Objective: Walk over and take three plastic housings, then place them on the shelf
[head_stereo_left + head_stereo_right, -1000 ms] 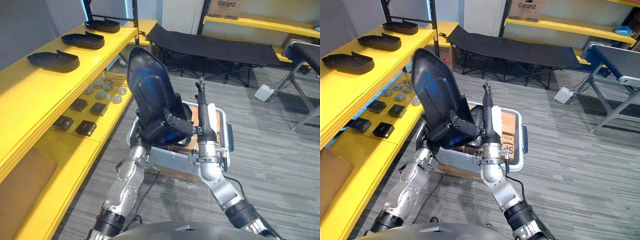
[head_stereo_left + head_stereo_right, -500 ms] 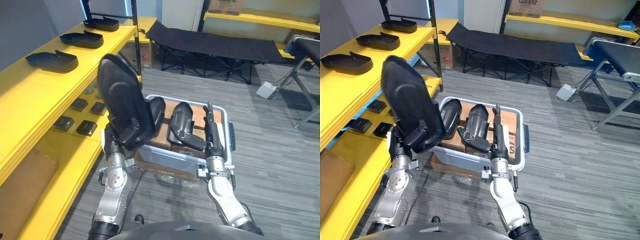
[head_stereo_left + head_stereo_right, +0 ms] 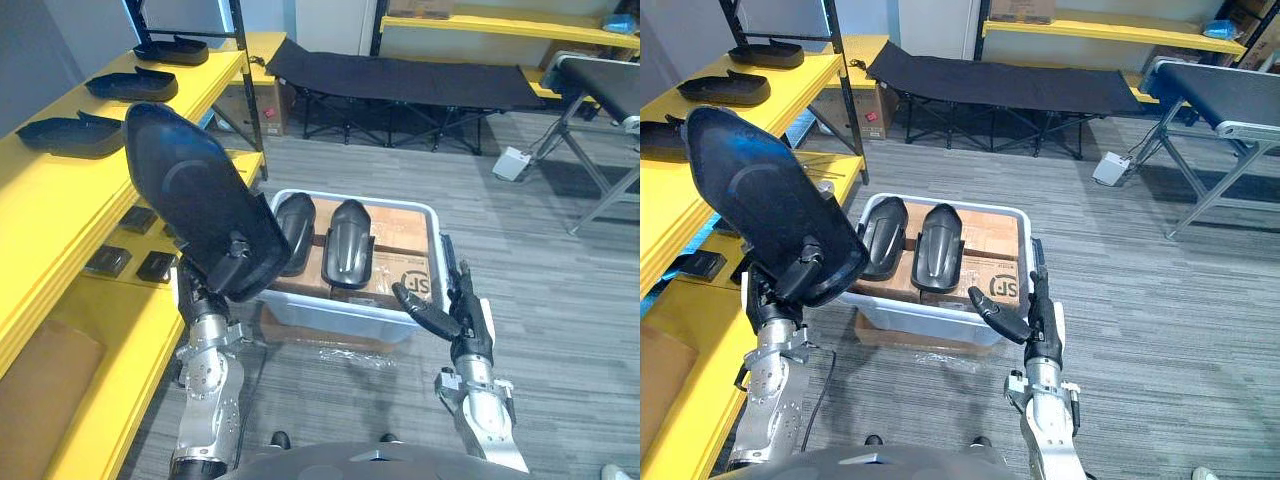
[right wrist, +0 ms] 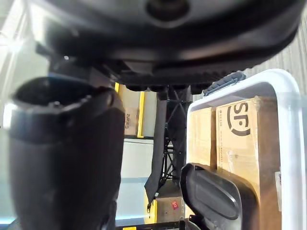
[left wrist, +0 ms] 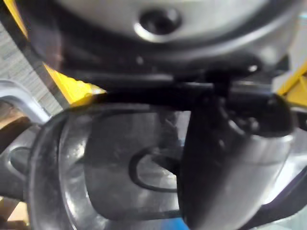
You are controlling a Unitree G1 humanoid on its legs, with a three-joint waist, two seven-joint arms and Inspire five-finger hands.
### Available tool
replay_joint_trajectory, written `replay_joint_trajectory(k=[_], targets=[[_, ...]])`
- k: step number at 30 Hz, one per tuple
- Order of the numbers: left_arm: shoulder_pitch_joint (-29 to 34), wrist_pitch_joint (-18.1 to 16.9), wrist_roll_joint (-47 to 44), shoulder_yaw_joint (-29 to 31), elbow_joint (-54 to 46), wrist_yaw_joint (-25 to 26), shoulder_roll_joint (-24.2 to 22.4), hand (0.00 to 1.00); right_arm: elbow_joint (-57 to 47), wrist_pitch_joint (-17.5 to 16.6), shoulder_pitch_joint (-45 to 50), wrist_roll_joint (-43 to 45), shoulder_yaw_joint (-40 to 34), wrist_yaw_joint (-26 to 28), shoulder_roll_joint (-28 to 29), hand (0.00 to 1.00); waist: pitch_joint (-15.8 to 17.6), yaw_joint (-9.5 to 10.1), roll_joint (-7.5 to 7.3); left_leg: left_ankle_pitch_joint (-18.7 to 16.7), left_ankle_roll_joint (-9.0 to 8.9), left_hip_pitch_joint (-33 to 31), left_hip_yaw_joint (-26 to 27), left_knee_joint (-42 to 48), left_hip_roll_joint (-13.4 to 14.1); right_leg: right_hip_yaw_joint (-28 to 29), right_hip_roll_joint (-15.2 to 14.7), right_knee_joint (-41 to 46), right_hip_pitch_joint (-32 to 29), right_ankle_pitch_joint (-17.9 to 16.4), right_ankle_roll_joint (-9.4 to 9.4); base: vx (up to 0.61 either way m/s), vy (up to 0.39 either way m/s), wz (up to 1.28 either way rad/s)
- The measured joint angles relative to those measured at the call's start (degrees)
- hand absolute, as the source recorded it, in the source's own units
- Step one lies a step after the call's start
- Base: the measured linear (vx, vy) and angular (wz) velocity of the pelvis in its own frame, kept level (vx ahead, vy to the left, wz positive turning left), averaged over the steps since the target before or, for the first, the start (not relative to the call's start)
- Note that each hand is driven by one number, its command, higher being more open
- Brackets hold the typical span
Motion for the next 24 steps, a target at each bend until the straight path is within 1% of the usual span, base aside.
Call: replay_joint_trajectory(k=[3,5,9,12,13,14,15,16,17,18,20,21,22,23,24], targets=[[1.46,-0.24,-0.95,0.02,-0.01,-2.38,-0.03,0.0,-0.01,0.02,-0.07,2.31,0.03,1.85,0.05,1.0,-0.25,-0.16,0.42,-0.01,0.0,0.05,-0.07,0.01,-0.01,0.06,-0.02,-0.03,0.05,0.03,0.05,0.0,0.0,0.0],[1.61,-0.24,-0.95,0.11,-0.12,-2.62,-0.03,0.0,-0.01,0.3,-0.28,2.54,-0.13,2.17,0.06,1.0,-0.32,0.17,0.6,-0.01,0.0,0.04,-0.51,0.02,-0.03,-0.08,-0.01,-0.04,0.14,0.03,0.05,-0.01,-0.007,0.05],[3.72,-0.24,-0.63,0.73,-6.24,-1.0,-0.23,0.0,0.0,0.64,-1.47,4.54,-0.23,2.37,0.19,1.0,-0.23,1.04,0.76,0.0,0.02,-0.32,-2.04,0.02,-0.21,-1.68,-0.11,-0.24,0.77,-0.02,0.09,-0.02,-0.006,0.17],[3.95,-0.26,-0.52,4.11,-9.82,0.71,-1.26,0.0,0.45,0.9,-2.59,4.6,-0.21,3.37,0.73,1.0,-0.17,1.42,0.87,0.21,-0.13,-0.7,-5.08,0.0,-0.88,-4.85,-0.4,-0.26,2.28,-0.74,0.32,-0.01,-0.003,0.54],[4.28,-0.27,-0.44,6.26,-11.5,1.7,-2.0,0.0,0.5,1.21,-3.29,5.47,-0.13,4.99,1.32,1.0,-0.22,1.87,0.99,0.5,-0.17,-1.4,-6.56,0.03,-0.99,-6.47,-0.45,-0.24,2.58,-0.93,0.36,-0.01,-0.028,0.63],[5.03,-0.28,-0.21,8.74,-13.17,2.62,-2.67,0.0,0.79,1.73,-4.21,9.68,-0.03,7.7,1.62,1.0,-0.18,2.84,1.1,0.79,-0.23,-2.13,-7.96,0.05,-1.07,-7.99,-0.45,-0.31,2.79,-1.02,0.45,0.0,-0.035,0.72],[6.09,-0.33,0.83,11.04,-14.16,3.21,-3.19,0.0,2.05,2.59,-5.61,13.63,0.32,10.12,1.68,1.0,-0.15,3.32,1.15,1.21,-0.01,-2.47,-9.17,0.06,-1.15,-9.26,-0.43,-0.33,3.13,-1.12,0.53,0.02,-0.034,0.59],[6.67,-0.34,1.89,12.6,-14.44,3.72,-3.59,0.0,3.14,3.38,-6.55,15.92,0.47,11.55,1.85,1.0,-0.14,3.97,1.17,1.3,-0.03,-2.63,-9.82,0.06,-1.19,-10.0,-0.43,-0.32,3.36,-1.22,0.59,0.02,-0.03,0.57],[8.28,-0.37,2.03,15.54,-15.17,4.45,-4.32,0.0,6.03,4.7,-8.62,18.5,1.09,13.55,2.06,1.0,-0.14,5.58,1.18,1.38,-0.11,-2.92,-11.12,0.12,-1.3,-11.48,-0.4,-0.35,3.96,-1.42,0.62,0.02,-0.038,0.66],[9.75,-0.46,2.01,17.95,-15.42,4.89,-4.89,0.0,8.53,5.47,-10.22,18.63,1.92,14.63,2.18,1.0,-0.13,7.02,1.17,1.46,-0.21,-3.42,-12.84,0.28,-1.58,-13.26,-0.44,-0.29,4.57,-1.72,0.81,0.02,-0.037,0.71],[11.83,-0.59,1.9,20.63,-15.41,5.01,-5.96,0.0,11.35,5.67,-12.25,18.47,4.47,15.28,2.18,1.0,-0.12,9.0,1.16,1.88,-0.08,-4.3,-15.64,0.45,-2.07,-15.81,-0.48,0.05,5.37,-2.11,0.79,0.03,-0.03,0.87],[13.12,-0.91,1.83,21.97,-15.41,4.98,-6.76,0.0,11.79,5.67,-13.21,18.58,6.09,15.4,2.18,1.0,-0.01,10.5,1.33,2.13,-0.09,-4.89,-17.73,0.42,-2.13,-16.21,-0.4,0.88,5.5,-2.41,0.29,0.04,-0.008,1.06],[13.89,-0.97,1.79,22.67,-15.4,4.97,-7.34,0.0,11.78,5.66,-13.93,18.92,7.24,15.81,2.14,1.0,0.09,10.92,1.63,2.15,0.01,-5.53,-20.23,0.73,-2.24,-15.25,-0.29,2.52,5.46,-2.84,-0.41,0.05,0.023,1.0],[14.21,-0.99,1.78,22.81,-15.39,4.88,-7.51,0.0,11.64,5.65,-14.28,19.81,7.78,16.01,2.31,1.0,0.17,10.85,1.75,2.05,0.2,-5.93,-22.13,1.09,-2.3,-13.7,-0.25,4.1,5.42,-3.27,-1.11,0.08,0.075,1.45],[14.25,-1.12,1.64,22.63,-15.17,3.43,-7.6,0.0,10.99,5.6,-14.3,22.06,7.99,15.97,3.01,1.0,0.27,10.44,1.88,2.14,0.29,-6.95,-26.38,2.35,-2.65,-9.6,-0.14,7.97,5.06,-4.59,-2.71,0.08,0.082,1.92]])
